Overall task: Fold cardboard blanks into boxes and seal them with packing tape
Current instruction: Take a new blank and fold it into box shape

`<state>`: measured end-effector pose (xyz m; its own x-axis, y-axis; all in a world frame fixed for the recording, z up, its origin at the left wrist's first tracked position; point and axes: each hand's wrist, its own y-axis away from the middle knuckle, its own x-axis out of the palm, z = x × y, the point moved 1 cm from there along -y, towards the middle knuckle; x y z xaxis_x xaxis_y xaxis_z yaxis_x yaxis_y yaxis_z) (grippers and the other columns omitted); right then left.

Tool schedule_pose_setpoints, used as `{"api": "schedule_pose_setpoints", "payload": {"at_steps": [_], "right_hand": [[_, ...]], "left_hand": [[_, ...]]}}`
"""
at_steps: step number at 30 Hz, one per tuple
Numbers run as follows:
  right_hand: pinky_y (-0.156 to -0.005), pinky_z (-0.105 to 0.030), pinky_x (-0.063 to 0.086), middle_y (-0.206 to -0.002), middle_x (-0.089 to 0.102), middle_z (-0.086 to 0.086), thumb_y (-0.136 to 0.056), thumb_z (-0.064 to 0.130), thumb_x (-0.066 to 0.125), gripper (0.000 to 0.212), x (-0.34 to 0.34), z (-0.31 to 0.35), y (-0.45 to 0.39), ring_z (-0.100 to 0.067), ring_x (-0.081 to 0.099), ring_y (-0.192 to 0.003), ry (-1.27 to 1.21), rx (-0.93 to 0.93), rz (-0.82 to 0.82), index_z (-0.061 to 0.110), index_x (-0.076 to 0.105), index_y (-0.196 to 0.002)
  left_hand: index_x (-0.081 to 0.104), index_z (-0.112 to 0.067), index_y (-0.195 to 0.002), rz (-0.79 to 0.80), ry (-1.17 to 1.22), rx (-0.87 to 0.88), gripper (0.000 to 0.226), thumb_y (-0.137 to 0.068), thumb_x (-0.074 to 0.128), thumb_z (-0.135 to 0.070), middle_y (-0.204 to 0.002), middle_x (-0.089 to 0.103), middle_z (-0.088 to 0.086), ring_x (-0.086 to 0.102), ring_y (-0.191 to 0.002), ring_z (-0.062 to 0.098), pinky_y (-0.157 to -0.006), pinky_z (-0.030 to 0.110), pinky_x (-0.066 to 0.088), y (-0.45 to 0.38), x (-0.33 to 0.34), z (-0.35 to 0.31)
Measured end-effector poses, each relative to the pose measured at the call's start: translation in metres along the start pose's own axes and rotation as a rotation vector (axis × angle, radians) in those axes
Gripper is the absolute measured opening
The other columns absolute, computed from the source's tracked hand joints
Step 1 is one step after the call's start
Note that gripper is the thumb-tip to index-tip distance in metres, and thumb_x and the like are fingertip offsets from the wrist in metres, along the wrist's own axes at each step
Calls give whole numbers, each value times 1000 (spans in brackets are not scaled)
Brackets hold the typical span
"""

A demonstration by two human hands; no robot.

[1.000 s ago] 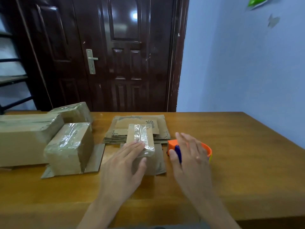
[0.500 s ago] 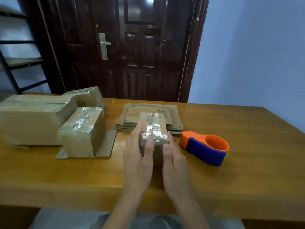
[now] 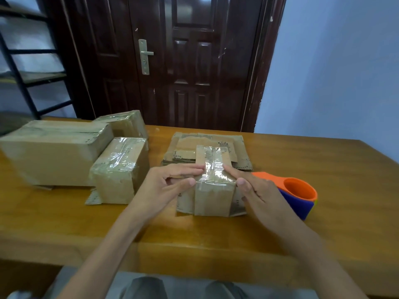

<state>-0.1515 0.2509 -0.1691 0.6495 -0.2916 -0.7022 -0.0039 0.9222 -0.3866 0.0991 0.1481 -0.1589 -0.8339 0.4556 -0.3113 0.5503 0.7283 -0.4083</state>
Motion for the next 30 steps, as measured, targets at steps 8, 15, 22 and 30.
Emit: {"api": "schedule_pose_setpoints", "payload": {"at_steps": [8, 15, 22, 30], "right_hand": [[-84, -7, 45, -122, 57, 43, -105, 53, 44, 51, -17, -3, -7, 13, 61, -109, 13, -54, 115, 43, 45, -154], [-82, -16, 57, -137, 59, 33, -99, 58, 55, 52, -12, -12, -11, 7, 63, -119, -17, -86, 71, 49, 47, -150], [-66, -10, 49, -104, 72, 23, -97, 53, 55, 50, 13, -16, -4, -1, 69, -89, -55, -46, -123, 43, 54, -146], [-79, -30, 62, -131, 68, 19, -102, 68, 38, 54, 26, -16, 1, 3, 67, -109, -4, -10, -163, 50, 43, -152]], "left_hand": [[75, -8, -123, 53, 48, 37, 39, -85, 79, -5, -130, 74, -6, 69, -122, 14, -95, 31, 61, -5, -6, 13], [80, -17, -111, -52, 32, 118, 35, -76, 85, -23, -122, 77, -7, 71, -120, 17, -94, 42, 63, -8, 5, 21], [76, -15, -117, -199, -13, 145, 34, -84, 80, -18, -122, 74, -10, 68, -120, 11, -91, 28, 62, 4, 26, 21], [74, -13, -124, -159, 26, 120, 42, -84, 79, -26, -131, 71, -8, 66, -125, 12, -94, 36, 62, 10, 27, 22]]}}
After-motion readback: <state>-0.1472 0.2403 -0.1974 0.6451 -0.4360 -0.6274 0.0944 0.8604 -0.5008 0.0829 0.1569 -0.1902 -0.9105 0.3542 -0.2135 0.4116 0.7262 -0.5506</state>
